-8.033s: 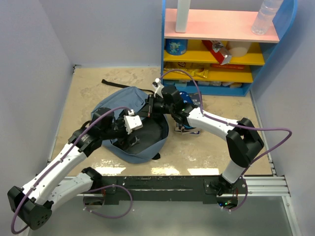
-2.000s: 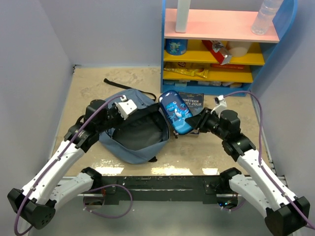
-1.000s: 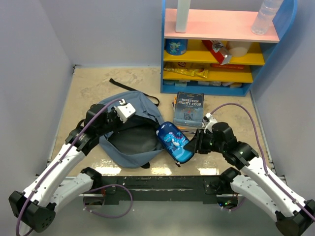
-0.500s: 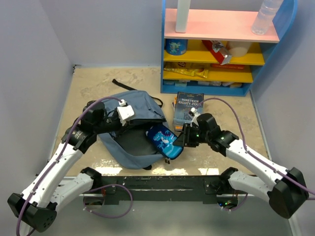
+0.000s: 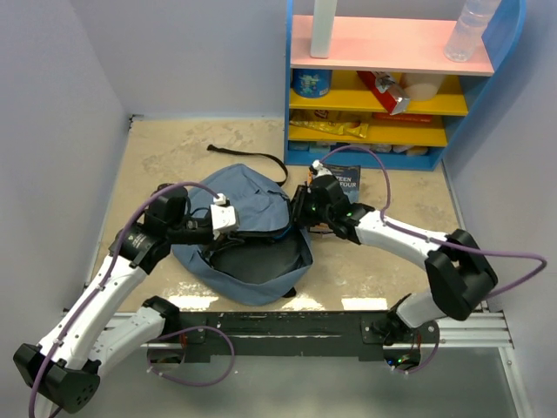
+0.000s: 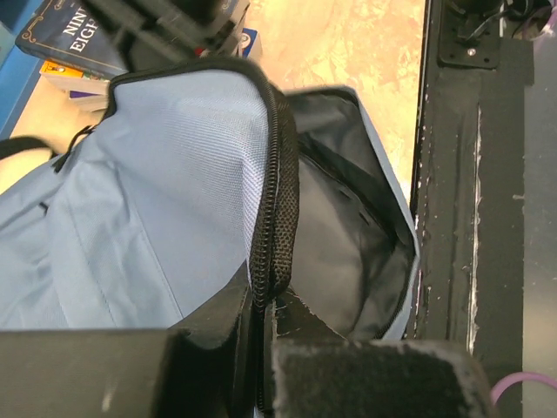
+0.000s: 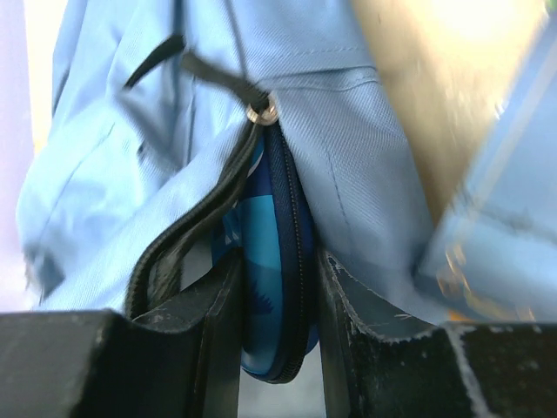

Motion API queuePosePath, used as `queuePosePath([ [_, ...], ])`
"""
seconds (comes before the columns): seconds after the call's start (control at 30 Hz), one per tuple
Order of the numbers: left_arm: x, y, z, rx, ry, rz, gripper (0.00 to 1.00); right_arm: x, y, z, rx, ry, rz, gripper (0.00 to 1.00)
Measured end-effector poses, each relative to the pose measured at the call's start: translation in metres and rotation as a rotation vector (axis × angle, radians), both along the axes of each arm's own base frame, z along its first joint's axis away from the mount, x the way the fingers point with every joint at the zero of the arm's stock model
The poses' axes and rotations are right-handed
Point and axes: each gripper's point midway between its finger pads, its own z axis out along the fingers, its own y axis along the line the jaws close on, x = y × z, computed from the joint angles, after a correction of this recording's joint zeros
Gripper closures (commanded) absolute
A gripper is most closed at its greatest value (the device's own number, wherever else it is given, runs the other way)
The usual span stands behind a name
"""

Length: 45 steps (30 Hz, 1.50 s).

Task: Pack the student bag
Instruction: Place the stationery in the student bag.

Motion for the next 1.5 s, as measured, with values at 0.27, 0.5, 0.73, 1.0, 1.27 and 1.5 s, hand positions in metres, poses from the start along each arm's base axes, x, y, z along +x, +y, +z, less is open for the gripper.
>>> queuePosePath([
  [0.27,0.000,0.004,-0.015,0.038,-0.005,-0.003,1.00,0.028,0.030,-0.024,-0.034,-0.094,-0.035,0.47],
  [0.5,-0.002,0.008,-0.024,0.064,-0.015,-0.010,1.00,0.047,0.033,-0.033,-0.092,-0.142,-0.098,0.28],
  [0.73,-0.004,0.010,-0.026,0.063,-0.024,-0.012,1.00,0.047,0.017,-0.008,-0.110,-0.204,-0.130,0.57],
  [1.0,-0.003,0.013,-0.025,0.071,-0.042,0.008,1.00,0.016,0.006,0.047,-0.047,-0.331,-0.115,1.00],
  [1.27,0.002,0.015,-0.024,0.076,-0.041,0.045,1.00,-0.065,0.012,-0.003,-0.059,-0.286,0.053,1.00],
  [1.5,0.004,0.014,-0.023,0.074,-0.036,0.051,1.00,-0.078,0.004,-0.061,-0.135,-0.180,0.045,1.00],
])
